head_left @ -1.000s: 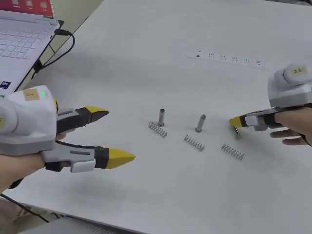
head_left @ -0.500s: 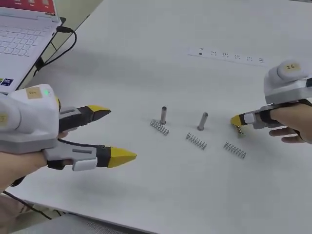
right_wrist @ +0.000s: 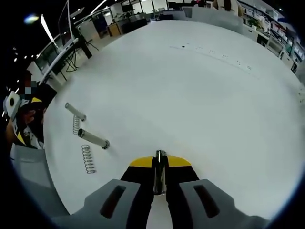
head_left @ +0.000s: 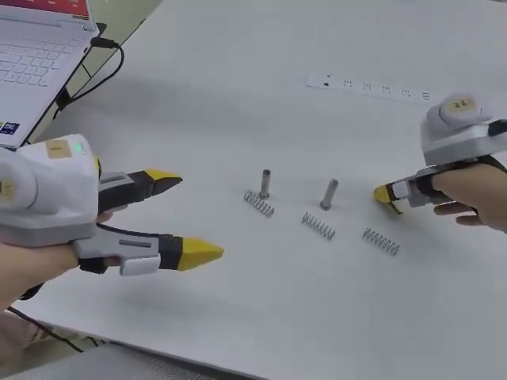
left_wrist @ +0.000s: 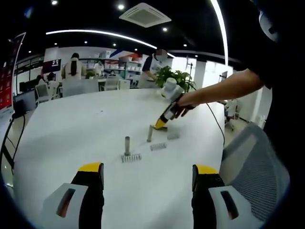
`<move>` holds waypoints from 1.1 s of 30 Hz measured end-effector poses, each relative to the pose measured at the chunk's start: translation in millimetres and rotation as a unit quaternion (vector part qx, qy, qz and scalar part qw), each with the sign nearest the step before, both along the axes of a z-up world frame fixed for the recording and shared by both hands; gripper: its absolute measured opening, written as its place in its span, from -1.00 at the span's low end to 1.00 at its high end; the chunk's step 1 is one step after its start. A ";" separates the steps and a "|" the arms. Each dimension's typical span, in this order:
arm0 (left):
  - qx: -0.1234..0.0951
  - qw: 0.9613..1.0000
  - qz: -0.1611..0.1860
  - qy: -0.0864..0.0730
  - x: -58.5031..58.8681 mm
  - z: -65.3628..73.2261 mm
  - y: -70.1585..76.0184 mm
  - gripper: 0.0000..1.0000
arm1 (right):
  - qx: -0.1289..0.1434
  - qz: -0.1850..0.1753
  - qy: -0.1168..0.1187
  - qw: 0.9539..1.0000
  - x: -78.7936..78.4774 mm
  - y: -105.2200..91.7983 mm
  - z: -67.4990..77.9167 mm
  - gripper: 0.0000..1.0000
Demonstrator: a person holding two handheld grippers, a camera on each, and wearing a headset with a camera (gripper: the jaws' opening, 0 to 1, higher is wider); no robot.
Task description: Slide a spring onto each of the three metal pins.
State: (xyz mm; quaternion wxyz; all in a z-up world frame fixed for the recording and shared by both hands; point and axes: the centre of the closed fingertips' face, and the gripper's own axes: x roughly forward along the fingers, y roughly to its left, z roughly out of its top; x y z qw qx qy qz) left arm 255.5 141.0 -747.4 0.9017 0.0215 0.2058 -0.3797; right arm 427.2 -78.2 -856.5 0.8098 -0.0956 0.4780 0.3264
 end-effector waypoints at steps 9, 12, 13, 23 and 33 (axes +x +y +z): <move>0.000 1.000 0.004 0.002 -1.7 -2.2 2.9 0.44 | 0.014 0.008 -0.009 1.000 -17.3 4.1 11.0 -0.90; 0.001 1.000 0.005 0.002 -1.4 -3.0 3.1 0.43 | 0.025 0.007 -0.017 1.000 -17.9 2.0 17.7 -0.90; 0.000 1.000 0.005 0.002 -1.2 -2.9 2.7 0.43 | 0.028 0.006 -0.019 0.999 -18.3 1.6 19.2 -0.90; -0.001 1.000 0.000 0.000 -0.7 -2.8 -4.9 0.42 | 0.045 0.007 -0.040 0.998 -21.5 -7.7 30.5 -0.90; 0.000 1.000 -0.002 0.000 -1.3 -3.0 -6.5 0.42 | 0.063 0.013 -0.079 0.995 -18.5 -11.7 41.3 -0.90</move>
